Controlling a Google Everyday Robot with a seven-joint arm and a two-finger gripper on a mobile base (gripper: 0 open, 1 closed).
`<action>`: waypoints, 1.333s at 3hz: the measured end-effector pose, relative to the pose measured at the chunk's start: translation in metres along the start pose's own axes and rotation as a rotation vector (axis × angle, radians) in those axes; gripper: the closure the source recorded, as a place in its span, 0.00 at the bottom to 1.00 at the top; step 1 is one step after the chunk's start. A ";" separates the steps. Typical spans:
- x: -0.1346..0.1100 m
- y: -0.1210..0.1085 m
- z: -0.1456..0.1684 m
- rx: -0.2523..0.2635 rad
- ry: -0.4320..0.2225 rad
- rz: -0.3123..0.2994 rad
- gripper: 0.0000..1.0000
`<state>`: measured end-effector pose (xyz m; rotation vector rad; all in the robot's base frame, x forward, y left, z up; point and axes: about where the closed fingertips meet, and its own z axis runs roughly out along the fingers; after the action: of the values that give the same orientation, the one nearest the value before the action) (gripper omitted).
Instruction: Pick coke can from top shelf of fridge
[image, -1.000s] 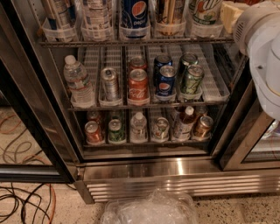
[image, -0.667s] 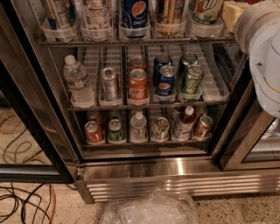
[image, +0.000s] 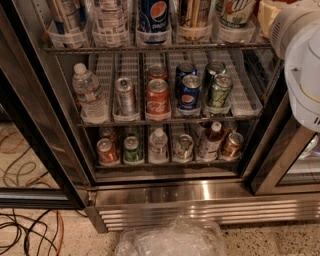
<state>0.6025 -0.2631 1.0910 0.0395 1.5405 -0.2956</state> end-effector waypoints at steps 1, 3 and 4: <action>0.001 0.002 0.009 0.009 0.003 0.000 0.36; 0.005 -0.001 0.024 0.031 0.012 0.010 0.36; 0.004 -0.006 0.036 0.059 0.013 -0.012 0.36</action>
Offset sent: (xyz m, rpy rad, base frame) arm 0.0299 -0.0070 -0.0069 0.0105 0.0113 -0.0333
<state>0.6361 -0.2770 1.0897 0.0787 1.5453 -0.3507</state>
